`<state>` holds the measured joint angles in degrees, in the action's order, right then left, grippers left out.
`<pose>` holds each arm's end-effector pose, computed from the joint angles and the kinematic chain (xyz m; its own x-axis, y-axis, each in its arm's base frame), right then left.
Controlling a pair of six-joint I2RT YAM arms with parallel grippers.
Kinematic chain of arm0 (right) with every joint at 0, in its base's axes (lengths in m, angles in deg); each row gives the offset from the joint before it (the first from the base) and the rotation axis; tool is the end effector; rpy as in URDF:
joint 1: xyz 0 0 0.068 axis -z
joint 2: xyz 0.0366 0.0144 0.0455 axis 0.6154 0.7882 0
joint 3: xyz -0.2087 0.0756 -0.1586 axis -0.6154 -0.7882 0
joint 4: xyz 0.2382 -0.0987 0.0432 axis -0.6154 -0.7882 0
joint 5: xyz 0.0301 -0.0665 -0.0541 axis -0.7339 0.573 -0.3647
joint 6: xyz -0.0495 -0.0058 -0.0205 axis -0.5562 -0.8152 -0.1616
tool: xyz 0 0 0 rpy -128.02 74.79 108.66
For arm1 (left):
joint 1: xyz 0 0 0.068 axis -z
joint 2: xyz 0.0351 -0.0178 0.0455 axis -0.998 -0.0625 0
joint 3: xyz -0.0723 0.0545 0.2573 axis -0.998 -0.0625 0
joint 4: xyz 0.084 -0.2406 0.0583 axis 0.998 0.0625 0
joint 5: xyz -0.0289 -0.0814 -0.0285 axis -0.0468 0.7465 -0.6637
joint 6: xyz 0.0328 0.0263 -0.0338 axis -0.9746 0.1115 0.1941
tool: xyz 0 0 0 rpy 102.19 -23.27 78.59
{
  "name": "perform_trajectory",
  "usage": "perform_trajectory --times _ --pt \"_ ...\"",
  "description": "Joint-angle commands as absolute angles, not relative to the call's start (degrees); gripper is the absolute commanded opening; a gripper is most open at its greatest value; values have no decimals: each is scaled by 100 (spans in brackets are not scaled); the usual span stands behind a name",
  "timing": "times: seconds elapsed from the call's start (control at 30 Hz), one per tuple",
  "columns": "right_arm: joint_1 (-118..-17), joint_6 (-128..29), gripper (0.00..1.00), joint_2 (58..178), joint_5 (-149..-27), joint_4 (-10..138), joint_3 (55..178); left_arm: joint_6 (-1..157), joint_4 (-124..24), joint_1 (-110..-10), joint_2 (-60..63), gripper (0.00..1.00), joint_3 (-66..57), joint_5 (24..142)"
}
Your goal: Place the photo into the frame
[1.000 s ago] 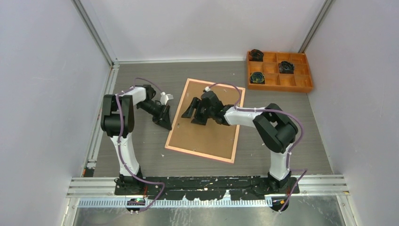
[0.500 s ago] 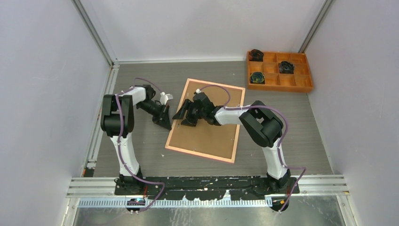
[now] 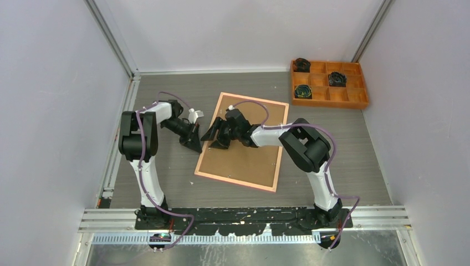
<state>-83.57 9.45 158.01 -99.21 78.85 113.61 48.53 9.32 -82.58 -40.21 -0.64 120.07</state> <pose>0.3087 0.3317 0.1362 -0.9501 0.2598 -0.1726 0.0017 0.5577 0.8301 0.3475 -0.0485 0.1336 -0.9572 0.2803 -0.0720 0.2460 0.6571 -0.7125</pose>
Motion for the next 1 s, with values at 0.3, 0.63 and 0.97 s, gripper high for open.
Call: perform_trajectory --times 0.3,0.63,0.97 --pt "-8457 1118 64 16051 -10096 7957 11635 4794 720 -8219 -4194 2 -41 11829" --pt "-8475 1190 64 16053 -10188 8002 11624 4787 735 -8215 -4191 2 -16 11838" --pt "-8269 730 63 15699 -9951 7614 11464 4733 779 -8217 -4159 1 -18 11840"
